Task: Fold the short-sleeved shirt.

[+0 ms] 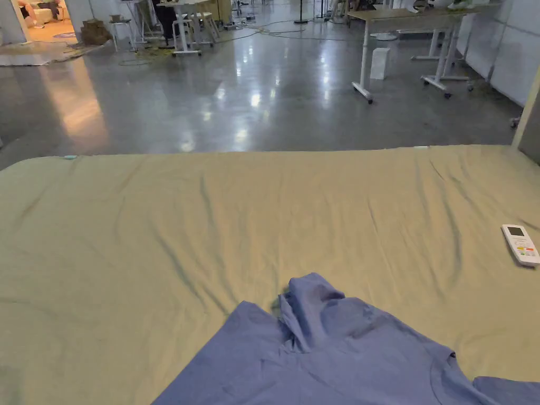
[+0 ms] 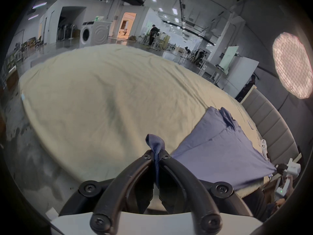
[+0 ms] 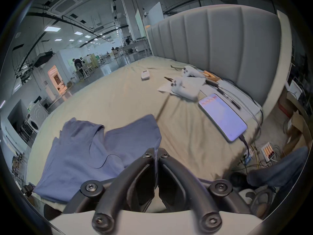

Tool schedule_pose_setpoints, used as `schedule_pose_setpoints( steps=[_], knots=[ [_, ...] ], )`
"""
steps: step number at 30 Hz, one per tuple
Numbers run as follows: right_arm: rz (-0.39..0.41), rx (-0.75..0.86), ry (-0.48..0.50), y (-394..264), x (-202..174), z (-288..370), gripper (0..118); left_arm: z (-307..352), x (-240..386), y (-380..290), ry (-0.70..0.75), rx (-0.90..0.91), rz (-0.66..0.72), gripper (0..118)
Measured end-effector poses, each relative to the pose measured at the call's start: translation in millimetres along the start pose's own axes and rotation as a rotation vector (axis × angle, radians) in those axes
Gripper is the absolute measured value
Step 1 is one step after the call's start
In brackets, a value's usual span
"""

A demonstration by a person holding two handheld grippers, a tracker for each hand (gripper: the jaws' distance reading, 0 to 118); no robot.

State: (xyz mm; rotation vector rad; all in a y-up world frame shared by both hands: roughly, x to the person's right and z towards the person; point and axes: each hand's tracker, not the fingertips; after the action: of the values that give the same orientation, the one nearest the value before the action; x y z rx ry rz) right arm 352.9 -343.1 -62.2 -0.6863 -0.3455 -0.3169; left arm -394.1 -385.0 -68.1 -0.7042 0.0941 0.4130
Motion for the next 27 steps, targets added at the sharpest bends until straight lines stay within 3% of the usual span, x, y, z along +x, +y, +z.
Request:
schedule_pose_setpoints(
  steps=[3,8,9,10,11,12,13,16,17,20,22,26,27],
  knots=[
    [-0.029,-0.03,0.0,-12.9,8.5,-3.2,2,-4.1,-8.9,-8.6,0.016,-0.01,0.028,5],
    [0.065,-0.025,-0.016,-29.5,2.7,-12.8,4,-23.6,-21.2,-19.9,0.027,-0.036,-0.022,7],
    [0.073,-0.025,-0.01,-31.7,2.1,-14.9,11,-24.3,-22.8,-22.2,0.024,-0.025,-0.037,16],
    [0.086,-0.023,-0.009,-35.0,3.4,-16.6,29,-25.2,-24.3,-24.3,0.025,0.006,-0.062,33],
    [0.103,-0.022,-0.021,-37.6,3.5,-17.9,64,-25.5,-25.1,-24.4,0.048,0.017,-0.072,62],
    [0.117,-0.025,-0.028,-39.1,4.5,-19.0,82,-25.4,-26.2,-23.5,0.072,0.015,-0.07,87],
    [0.124,-0.029,-0.028,-40.7,6.8,-18.2,85,-20.6,-26.8,-23.7,0.072,0.009,-0.056,107],
    [0.121,0.017,-0.055,-45.0,24.3,-10.1,83,0.5,-27.3,-17.3,0.051,0.025,-0.039,115],
    [0.095,0.046,-0.065,-42.9,23.9,2.3,83,12.8,-20.3,-17.0,0.031,0.058,-0.055,113],
    [-0.018,0.155,0.067,-38.7,20.4,44.5,84,53.0,7.7,-9.3,0.027,0.161,-0.148,113],
    [-0.054,0.221,0.132,-34.8,6.7,74.2,91,82.0,27.3,-7.8,-0.019,0.244,-0.179,113],
    [-0.058,0.362,0.241,-32.9,-21.9,111.1,114,127.1,71.9,-7.8,-0.125,0.388,-0.203,113],
    [-0.059,0.376,0.273,-32.8,-27.8,115.6,115,133.9,80.7,-8.3,-0.173,0.412,-0.221,113]
  ],
)
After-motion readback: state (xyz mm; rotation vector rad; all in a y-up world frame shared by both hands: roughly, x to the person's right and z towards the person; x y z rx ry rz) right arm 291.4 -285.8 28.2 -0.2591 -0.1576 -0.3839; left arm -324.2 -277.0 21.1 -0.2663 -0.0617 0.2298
